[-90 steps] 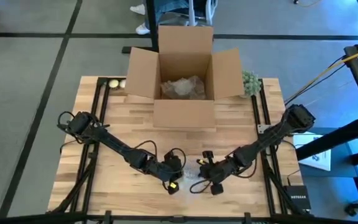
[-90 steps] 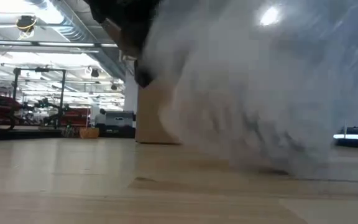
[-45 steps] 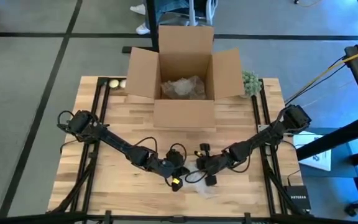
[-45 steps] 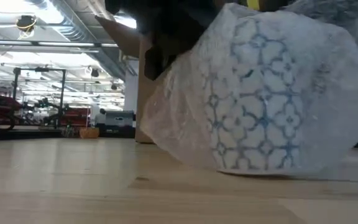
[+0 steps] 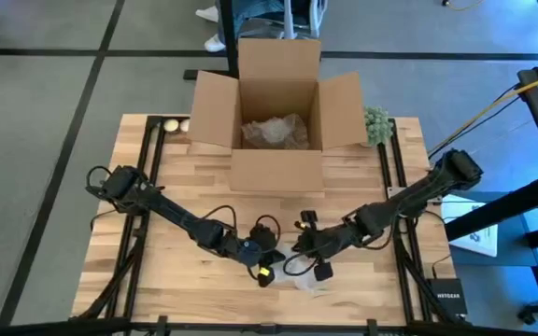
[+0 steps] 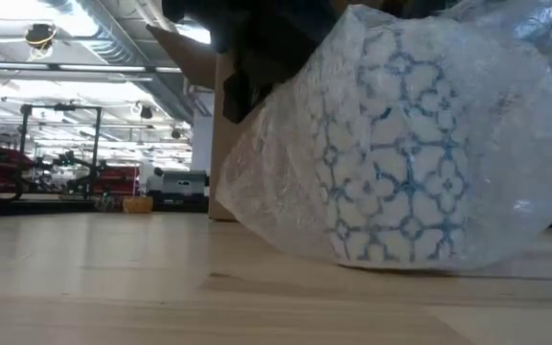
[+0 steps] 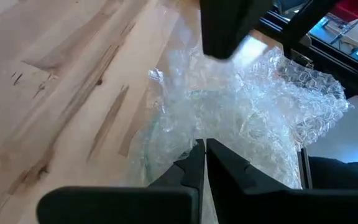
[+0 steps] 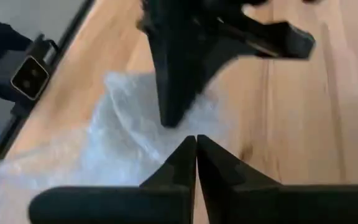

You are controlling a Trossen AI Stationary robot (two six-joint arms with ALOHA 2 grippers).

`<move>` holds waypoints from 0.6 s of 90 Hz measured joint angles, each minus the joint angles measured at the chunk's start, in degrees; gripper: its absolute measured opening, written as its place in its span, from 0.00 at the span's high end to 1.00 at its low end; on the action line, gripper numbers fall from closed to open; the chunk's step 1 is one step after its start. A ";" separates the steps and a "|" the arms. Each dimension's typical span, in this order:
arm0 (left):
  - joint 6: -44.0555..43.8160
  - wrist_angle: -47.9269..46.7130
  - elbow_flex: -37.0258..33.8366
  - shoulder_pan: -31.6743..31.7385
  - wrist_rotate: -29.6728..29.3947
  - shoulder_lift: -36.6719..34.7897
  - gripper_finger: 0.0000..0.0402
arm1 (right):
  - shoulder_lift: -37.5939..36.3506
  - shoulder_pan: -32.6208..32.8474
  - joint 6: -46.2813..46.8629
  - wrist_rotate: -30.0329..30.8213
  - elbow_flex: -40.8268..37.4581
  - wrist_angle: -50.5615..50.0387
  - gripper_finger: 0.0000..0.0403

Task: Wrap mug
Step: Wrap the mug with the bubble wrap

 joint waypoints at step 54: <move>3.26 -5.69 4.56 -0.50 0.29 -0.60 1.00 | 9.73 -0.15 4.19 -4.92 0.99 1.35 1.00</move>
